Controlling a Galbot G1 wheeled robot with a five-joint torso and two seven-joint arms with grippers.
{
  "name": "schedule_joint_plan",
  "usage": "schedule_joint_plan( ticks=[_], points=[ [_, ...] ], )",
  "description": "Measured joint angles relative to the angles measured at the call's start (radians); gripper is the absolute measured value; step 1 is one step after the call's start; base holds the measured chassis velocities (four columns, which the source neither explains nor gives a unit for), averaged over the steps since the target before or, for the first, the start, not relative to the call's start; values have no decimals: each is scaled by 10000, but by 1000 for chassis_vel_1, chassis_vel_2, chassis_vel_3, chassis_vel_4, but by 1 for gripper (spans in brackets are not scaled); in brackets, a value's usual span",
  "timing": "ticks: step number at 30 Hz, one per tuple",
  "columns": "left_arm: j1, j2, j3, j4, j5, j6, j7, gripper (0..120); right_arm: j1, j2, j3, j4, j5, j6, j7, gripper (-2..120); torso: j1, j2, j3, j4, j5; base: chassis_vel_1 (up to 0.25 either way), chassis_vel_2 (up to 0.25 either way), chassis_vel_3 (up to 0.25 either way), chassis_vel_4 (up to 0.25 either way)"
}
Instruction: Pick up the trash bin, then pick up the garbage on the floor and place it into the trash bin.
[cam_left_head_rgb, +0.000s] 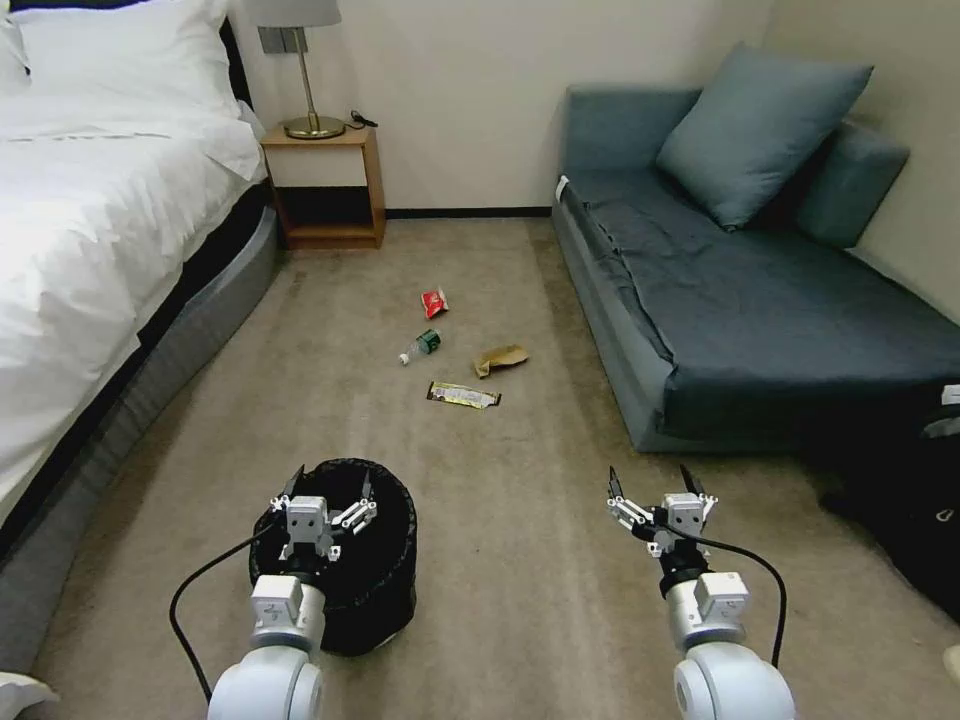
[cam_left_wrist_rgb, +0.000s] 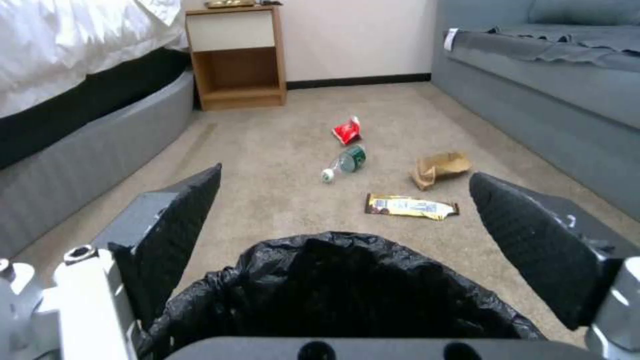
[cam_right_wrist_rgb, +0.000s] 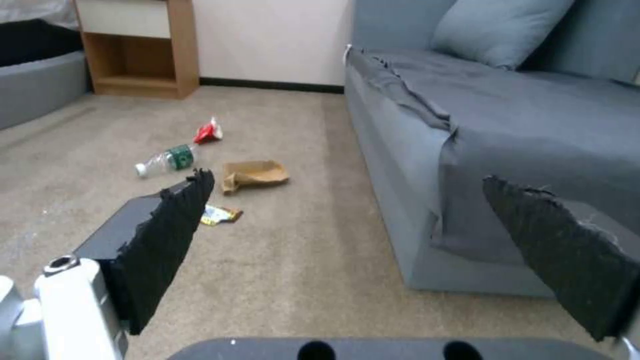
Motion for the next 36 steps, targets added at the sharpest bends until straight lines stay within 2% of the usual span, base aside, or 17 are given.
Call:
schedule_joint_plan(
  ticks=[36],
  points=[
    [0,0,0,0,0,0,0,100,0,0,0,0,0,0,-1,100,0,0,0,0,0,0,0,0,0]
  ],
)
